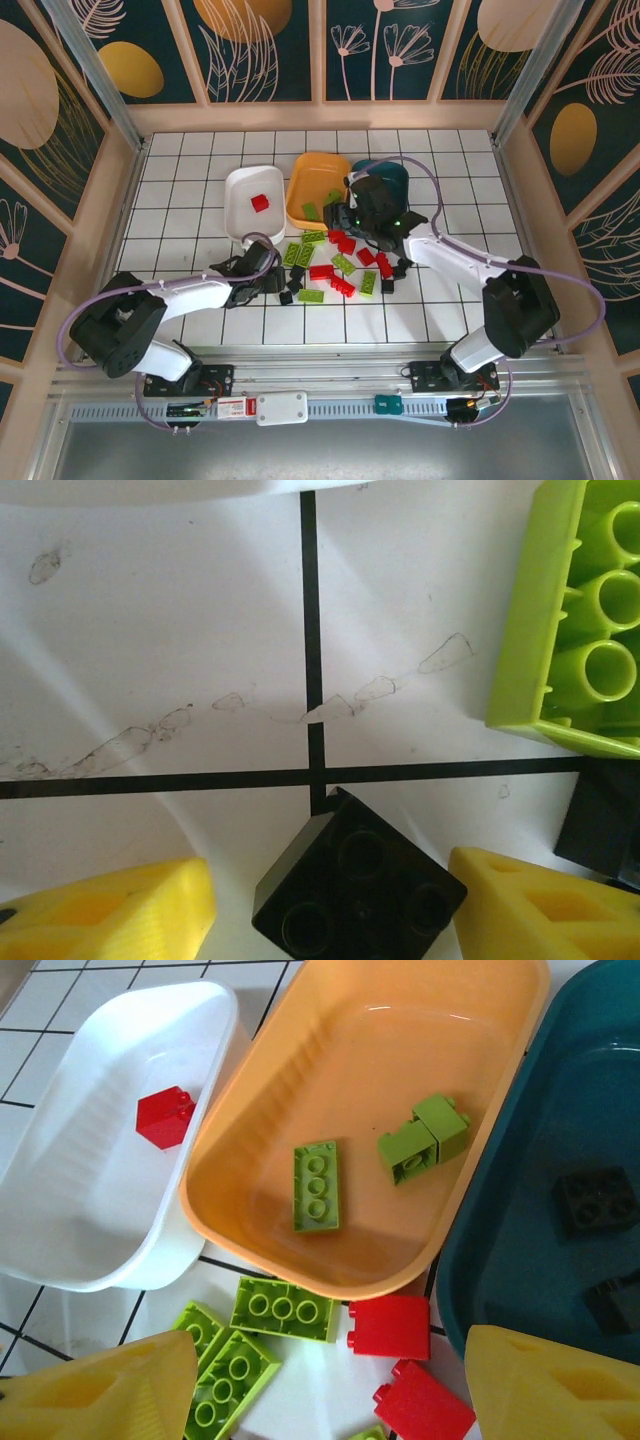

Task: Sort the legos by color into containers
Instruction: Pick up the lego from the middle-left of the table.

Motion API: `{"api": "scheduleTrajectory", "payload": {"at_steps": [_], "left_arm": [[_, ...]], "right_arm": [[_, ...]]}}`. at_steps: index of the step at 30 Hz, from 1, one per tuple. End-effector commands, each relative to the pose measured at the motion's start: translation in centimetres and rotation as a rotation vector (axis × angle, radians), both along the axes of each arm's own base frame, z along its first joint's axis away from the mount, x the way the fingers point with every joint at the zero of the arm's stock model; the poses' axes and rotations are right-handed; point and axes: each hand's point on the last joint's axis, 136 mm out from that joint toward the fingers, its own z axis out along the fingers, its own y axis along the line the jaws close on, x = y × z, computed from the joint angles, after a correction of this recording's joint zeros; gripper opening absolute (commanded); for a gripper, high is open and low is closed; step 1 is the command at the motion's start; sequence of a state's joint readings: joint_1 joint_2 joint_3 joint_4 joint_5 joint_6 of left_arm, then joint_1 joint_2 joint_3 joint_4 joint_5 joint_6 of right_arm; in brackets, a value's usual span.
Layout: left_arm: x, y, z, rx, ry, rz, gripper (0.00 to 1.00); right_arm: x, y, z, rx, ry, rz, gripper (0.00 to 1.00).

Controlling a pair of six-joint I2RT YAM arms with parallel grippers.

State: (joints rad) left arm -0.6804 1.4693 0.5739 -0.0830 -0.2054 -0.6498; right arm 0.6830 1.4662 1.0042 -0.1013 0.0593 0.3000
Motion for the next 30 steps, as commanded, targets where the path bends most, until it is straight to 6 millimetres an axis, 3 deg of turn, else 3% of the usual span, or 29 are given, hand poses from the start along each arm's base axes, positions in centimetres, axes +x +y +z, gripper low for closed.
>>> {"api": "scheduleTrajectory", "payload": {"at_steps": [1, 3, 6, 8, 13, 20, 24, 30], "left_arm": [[1.7, -1.8, -0.6, -0.051, -0.038, -0.029, 0.61], [2.0, -1.9, -0.7, -0.048, -0.040, -0.028, 0.59], [2.5, -1.8, -0.6, -0.025, -0.059, -0.023, 0.72], [3.0, -1.6, -0.6, -0.009, -0.073, -0.015, 0.75], [3.6, -1.7, -0.7, 0.019, -0.078, -0.014, 0.65], [4.5, -1.2, -0.9, 0.068, -0.106, 0.007, 0.68], [4.5, -1.3, -0.9, 0.067, -0.097, -0.005, 0.52], [3.3, -1.4, -0.2, 0.022, -0.085, -0.018, 0.42]], "right_arm": [[-1.1, -0.4, 1.1, 0.032, -0.033, -0.021, 0.72], [-1.9, -0.6, 0.8, 0.030, -0.031, -0.025, 0.72], [-2.6, -1.1, 0.2, 0.023, -0.027, -0.032, 0.72], [-3.0, -1.4, 0.0, 0.024, -0.023, -0.039, 0.72], [-3.7, -2.0, -0.3, 0.033, -0.019, -0.045, 0.72], [-4.5, -2.4, -0.9, 0.037, -0.005, -0.045, 0.72], [-4.7, -2.7, -1.0, 0.032, -0.008, -0.051, 0.72], [-4.7, -3.3, -0.9, 0.020, -0.018, -0.072, 0.72]]}}
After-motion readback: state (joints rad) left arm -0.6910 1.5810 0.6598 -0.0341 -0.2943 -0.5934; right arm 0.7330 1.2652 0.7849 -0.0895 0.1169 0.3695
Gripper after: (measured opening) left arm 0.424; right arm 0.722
